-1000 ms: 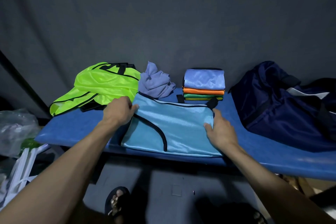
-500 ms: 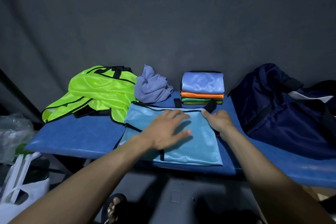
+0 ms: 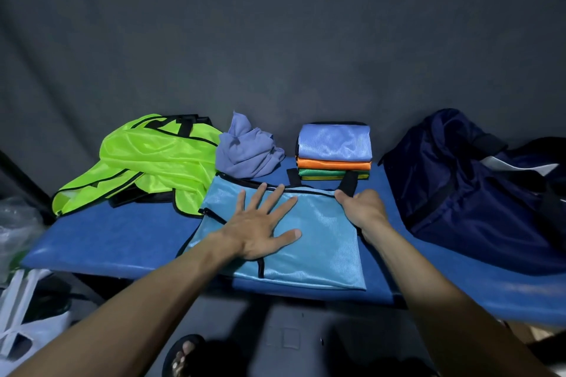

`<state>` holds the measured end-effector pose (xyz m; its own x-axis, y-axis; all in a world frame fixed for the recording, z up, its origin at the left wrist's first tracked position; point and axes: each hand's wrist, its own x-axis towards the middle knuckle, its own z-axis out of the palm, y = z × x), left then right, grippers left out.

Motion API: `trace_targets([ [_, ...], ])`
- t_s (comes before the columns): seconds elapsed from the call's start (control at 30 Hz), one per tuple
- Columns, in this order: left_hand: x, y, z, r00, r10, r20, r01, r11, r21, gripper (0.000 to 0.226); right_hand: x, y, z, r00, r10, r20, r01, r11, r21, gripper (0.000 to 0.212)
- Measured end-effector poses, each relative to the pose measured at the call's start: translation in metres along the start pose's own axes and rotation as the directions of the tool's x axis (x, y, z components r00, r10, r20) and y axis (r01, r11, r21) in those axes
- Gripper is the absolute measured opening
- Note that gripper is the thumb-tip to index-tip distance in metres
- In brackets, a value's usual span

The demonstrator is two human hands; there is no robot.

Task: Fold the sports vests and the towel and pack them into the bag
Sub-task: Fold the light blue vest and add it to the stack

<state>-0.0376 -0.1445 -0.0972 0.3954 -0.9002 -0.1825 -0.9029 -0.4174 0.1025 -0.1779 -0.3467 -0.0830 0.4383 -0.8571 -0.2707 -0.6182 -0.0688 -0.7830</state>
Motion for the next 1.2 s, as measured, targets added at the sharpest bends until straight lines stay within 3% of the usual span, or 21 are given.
trace_targets([
  [0.23, -0.022, 0.034, 0.008, 1.000, -0.012, 0.017, 0.012, 1.000, -0.012, 0.086, -0.006, 0.011, -0.022, 0.999, -0.008, 0.033, 0.009, 1.000, -0.023, 0.041],
  [0.33, -0.019, 0.037, 0.000, 0.988, -0.001, -0.153, 0.004, 1.000, 0.023, 0.071, -0.012, 0.015, -0.033, 0.999, -0.050, 0.004, 0.050, 0.995, -0.086, 0.054],
  [0.43, -0.004, 0.029, -0.011, 0.941, 0.058, -0.333, -0.038, 0.997, 0.064, 0.056, -0.015, 0.020, -0.033, 0.997, -0.083, 0.005, 0.083, 0.993, -0.089, 0.052],
  [0.7, 0.036, 0.040, -0.018, 0.915, 0.033, -0.402, -0.087, 0.989, -0.118, 0.029, -0.013, 0.023, -0.031, 0.992, -0.122, -0.035, 0.121, 0.992, -0.026, 0.045],
  [0.87, 0.055, 0.051, -0.013, 0.897, 0.033, -0.441, -0.103, 0.986, -0.134, 0.020, -0.008, 0.017, -0.040, 0.978, -0.188, -0.092, 0.184, 0.981, -0.056, 0.031],
  [0.93, 0.060, 0.051, -0.011, 0.896, 0.007, -0.443, -0.089, 0.982, -0.165, 0.023, -0.006, 0.017, -0.045, 0.949, -0.302, -0.087, 0.289, 0.948, -0.136, 0.025],
  [1.07, 0.068, 0.048, -0.008, 0.921, -0.054, -0.385, -0.055, 0.962, -0.267, 0.025, 0.001, 0.021, -0.052, 0.851, -0.518, 0.090, 0.512, 0.777, -0.366, 0.010],
  [1.13, 0.070, 0.048, -0.008, 0.928, -0.057, -0.369, -0.051, 0.960, -0.277, 0.025, 0.001, 0.021, -0.052, 0.808, -0.574, 0.130, 0.559, 0.679, -0.476, 0.005],
  [1.2, 0.071, 0.048, -0.006, 0.927, -0.059, -0.370, -0.049, 0.960, -0.275, 0.026, 0.002, 0.021, -0.050, 0.809, -0.575, 0.119, 0.546, 0.660, -0.517, 0.009],
])
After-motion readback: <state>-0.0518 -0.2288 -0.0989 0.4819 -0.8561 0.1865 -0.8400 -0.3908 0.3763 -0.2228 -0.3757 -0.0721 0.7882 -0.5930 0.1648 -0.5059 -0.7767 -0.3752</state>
